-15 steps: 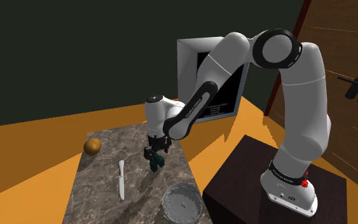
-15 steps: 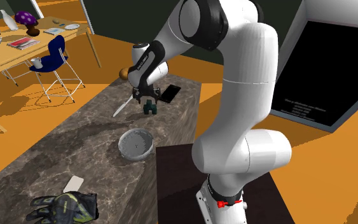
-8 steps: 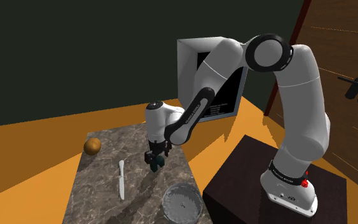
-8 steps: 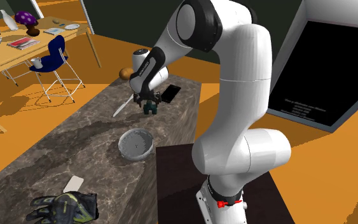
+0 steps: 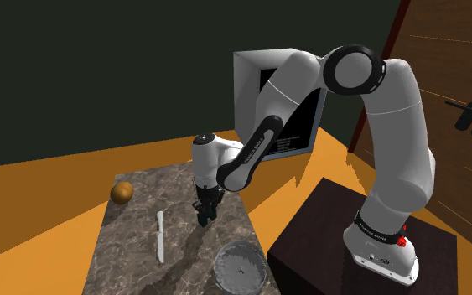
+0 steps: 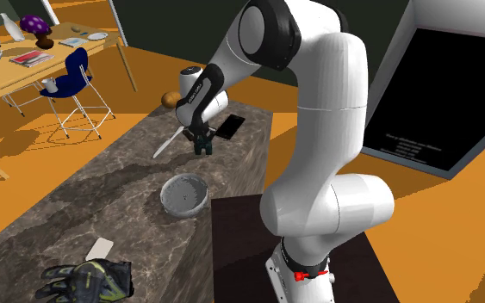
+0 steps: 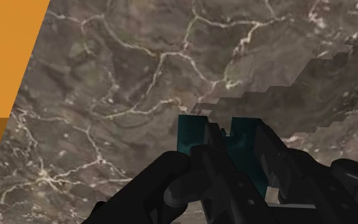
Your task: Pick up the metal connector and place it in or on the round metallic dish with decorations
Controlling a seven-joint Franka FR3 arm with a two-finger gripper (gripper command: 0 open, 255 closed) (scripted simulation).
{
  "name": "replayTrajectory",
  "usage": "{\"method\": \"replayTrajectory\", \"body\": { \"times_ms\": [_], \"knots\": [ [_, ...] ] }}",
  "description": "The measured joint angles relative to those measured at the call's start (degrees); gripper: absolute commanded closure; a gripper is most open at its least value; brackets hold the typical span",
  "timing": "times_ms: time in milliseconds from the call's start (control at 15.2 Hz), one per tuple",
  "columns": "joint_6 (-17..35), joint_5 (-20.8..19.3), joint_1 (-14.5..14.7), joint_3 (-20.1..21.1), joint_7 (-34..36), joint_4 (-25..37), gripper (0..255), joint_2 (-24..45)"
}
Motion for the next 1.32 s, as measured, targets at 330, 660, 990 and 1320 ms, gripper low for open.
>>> {"method": "replayTrajectory", "body": {
  "times_ms": [330, 660, 990, 1320],
  "knots": [
    [0.0, 0.0, 0.0, 0.0, 0.0, 0.0, 255, 0.0],
    [-1.1, 1.0, -0.6, 0.8, -0.7, 0.0, 255, -1.2],
    [-3.7, 3.5, -2.3, 2.8, -2.5, -0.4, 255, -4.5],
    [-6.7, 6.1, -3.4, 4.6, -4.0, -0.1, 255, -7.4]
  ]
}}
